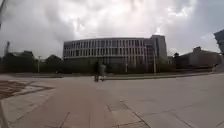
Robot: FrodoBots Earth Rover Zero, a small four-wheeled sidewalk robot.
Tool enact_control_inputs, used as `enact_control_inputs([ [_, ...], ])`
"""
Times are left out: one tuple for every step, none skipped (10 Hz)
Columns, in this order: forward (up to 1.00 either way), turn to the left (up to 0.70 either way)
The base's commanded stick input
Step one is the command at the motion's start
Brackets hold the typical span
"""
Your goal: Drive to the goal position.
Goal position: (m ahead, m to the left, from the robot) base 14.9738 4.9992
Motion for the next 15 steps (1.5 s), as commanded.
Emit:
enact_control_inputs([
  [0.7,0.0],
  [0.7,0.0],
  [0.7,0.0],
  [0.7,0.0],
  [0.7,0.0],
  [0.7,0.0],
  [0.7,0.07],
  [0.7,0.27],
  [0.7,0.35],
  [0.7,0.35],
  [0.7,0.35],
  [0.7,0.17],
  [0.7,0.0],
  [0.7,0.0],
  [0.7,0.0],
])
